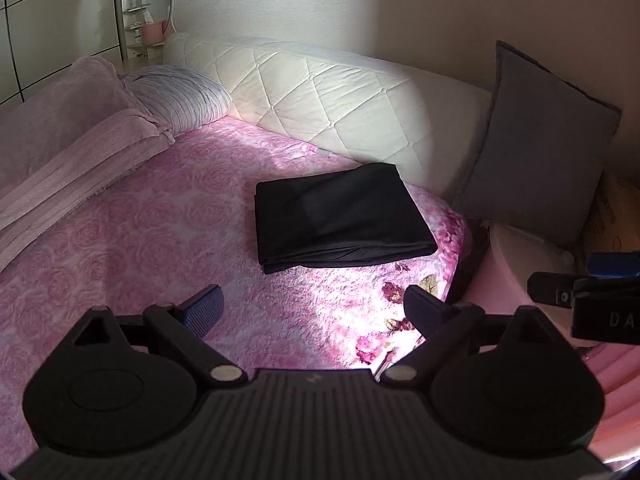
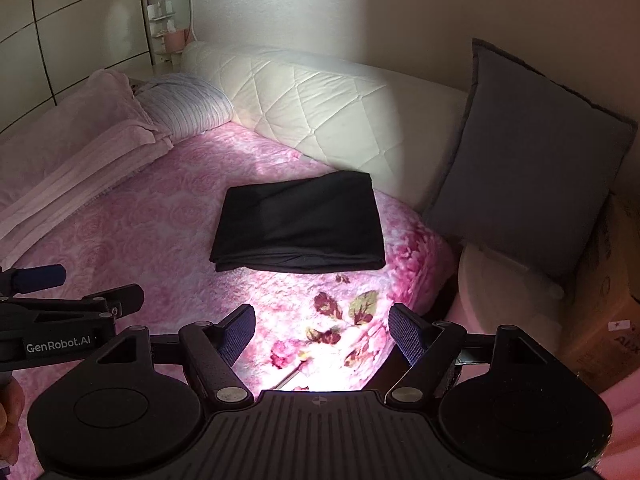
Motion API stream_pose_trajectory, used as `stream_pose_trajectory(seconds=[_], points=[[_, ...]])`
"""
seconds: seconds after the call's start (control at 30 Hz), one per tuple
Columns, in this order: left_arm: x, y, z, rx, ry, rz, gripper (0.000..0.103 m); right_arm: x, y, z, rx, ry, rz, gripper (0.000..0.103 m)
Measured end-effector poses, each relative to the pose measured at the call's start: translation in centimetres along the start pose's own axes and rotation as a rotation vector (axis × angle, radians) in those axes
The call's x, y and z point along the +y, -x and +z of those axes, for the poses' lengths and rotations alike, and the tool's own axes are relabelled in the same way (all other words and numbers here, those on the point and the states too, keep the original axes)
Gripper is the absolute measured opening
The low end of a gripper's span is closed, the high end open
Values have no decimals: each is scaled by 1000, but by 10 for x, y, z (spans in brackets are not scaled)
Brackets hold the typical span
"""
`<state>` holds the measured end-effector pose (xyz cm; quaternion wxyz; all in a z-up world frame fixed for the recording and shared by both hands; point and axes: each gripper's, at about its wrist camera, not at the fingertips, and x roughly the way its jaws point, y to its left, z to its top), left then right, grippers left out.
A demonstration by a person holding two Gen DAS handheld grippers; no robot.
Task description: Fold clothes
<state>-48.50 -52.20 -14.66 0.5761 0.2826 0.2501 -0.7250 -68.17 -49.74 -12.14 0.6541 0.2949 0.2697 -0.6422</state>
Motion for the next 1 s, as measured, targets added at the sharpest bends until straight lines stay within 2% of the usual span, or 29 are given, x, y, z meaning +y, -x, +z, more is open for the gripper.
stream_pose_trajectory(seconds=[0.43,1.0], points=[[-29,-6,-6,36,52,66,95,-25,-14,-5,38,56,61,77],[-51,-13,-8,53,71,82,95,-44,-25,-7,76,100,91,77]])
